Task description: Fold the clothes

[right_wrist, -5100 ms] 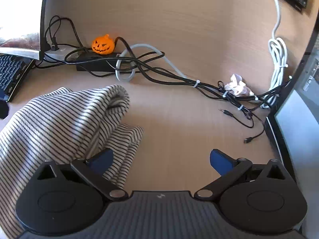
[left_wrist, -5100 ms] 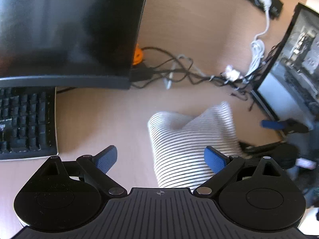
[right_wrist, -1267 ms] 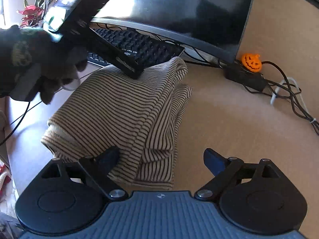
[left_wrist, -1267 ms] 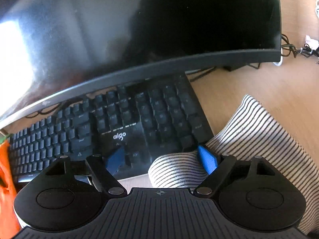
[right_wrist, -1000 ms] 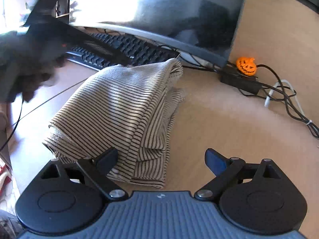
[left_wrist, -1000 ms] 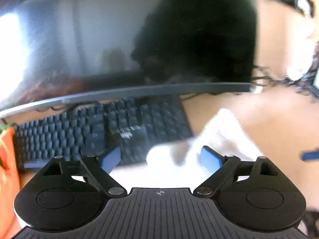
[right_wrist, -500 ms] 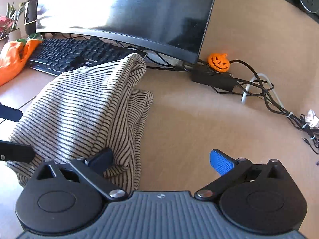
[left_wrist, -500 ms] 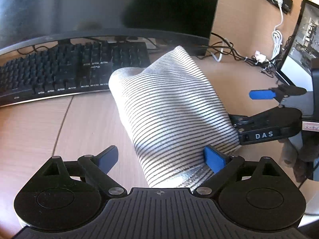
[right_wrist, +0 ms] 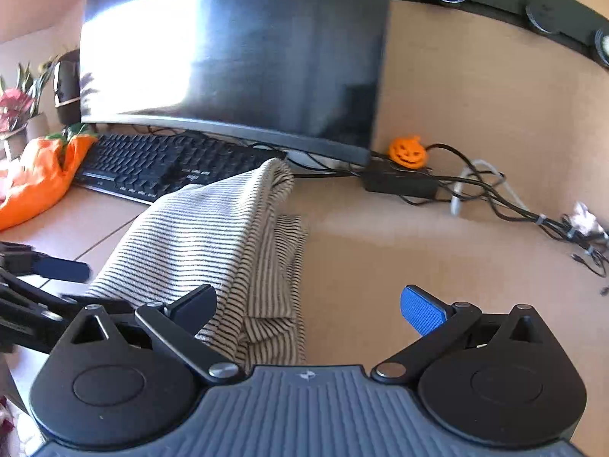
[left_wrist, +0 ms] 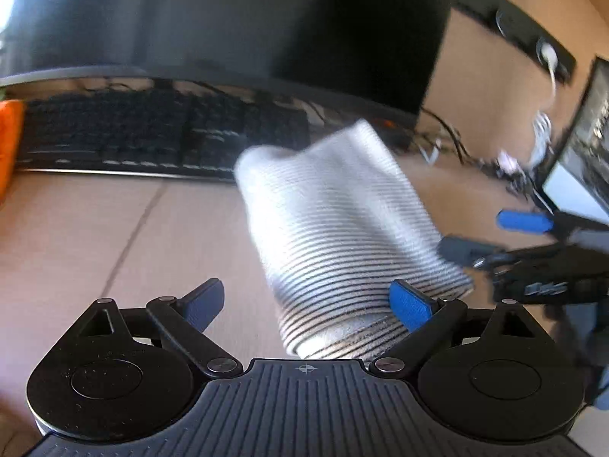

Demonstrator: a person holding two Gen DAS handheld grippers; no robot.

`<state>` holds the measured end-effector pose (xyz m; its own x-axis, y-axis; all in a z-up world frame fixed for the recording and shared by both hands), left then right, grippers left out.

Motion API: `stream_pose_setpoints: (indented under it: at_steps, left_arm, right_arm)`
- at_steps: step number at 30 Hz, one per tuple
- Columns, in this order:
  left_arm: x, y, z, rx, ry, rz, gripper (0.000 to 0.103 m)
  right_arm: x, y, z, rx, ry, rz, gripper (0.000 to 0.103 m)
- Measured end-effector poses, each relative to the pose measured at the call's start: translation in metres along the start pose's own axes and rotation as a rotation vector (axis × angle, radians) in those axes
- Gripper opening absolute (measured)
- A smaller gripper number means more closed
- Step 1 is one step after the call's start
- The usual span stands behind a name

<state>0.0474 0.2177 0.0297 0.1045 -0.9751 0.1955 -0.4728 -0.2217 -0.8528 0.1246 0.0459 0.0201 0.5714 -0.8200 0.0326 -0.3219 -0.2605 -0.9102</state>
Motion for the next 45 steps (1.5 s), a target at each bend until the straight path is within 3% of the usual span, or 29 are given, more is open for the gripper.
stream_pose_setpoints:
  at_steps: [4,9,14,20,24,26,29,33,45]
  left_arm:
    - [0.006,0.005,0.002,-0.009,-0.087,0.064,0.099]
    - [0.018,0.005,0.017,-0.029,-0.116,0.111,0.100]
    - [0.028,0.011,-0.003,0.060,-0.200,0.100,0.099]
    - [0.054,0.044,-0.065,0.152,-0.277,0.003,0.101]
    - [0.075,0.087,-0.116,0.264,-0.386,-0.083,0.103]
    - [0.085,0.102,-0.121,0.224,-0.420,-0.072,0.103]
    - [0.096,0.110,-0.124,0.179,-0.432,-0.028,0.103]
    - [0.106,0.113,-0.136,0.203,-0.453,-0.017,0.103]
    - [0.115,0.118,-0.140,0.171,-0.438,-0.027,0.103]
  right_arm:
    - [0.000,0.009,0.017,-0.040,0.016,-0.029,0.103]
    - [-0.003,0.015,0.017,-0.051,0.019,-0.057,0.103]
    - [-0.002,0.013,0.009,-0.021,0.000,-0.064,0.103]
    - [0.015,0.017,-0.048,0.037,-0.062,0.001,0.103]
    - [0.023,0.051,-0.101,0.056,-0.086,0.043,0.103]
    - [0.023,0.071,-0.118,0.038,-0.093,0.051,0.103]
    - [0.024,0.092,-0.136,0.018,-0.104,0.059,0.103]
    - [0.029,0.094,-0.142,0.018,-0.114,0.064,0.103]
    - [0.036,0.096,-0.156,0.024,-0.138,0.070,0.103]
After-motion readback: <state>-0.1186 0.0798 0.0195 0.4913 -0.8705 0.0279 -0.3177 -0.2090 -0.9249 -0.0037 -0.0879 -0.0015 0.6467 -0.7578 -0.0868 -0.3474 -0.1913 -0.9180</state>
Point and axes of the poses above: each gripper's, at about its wrist camera, not at the fingertips, and z roughly the way its jaws point, x to its right, y to its underside, the point moved 2 cm from there along z, roughly the way its jaws point, and after that the axes turned 11 degrees about x, right-handed, at the moved point
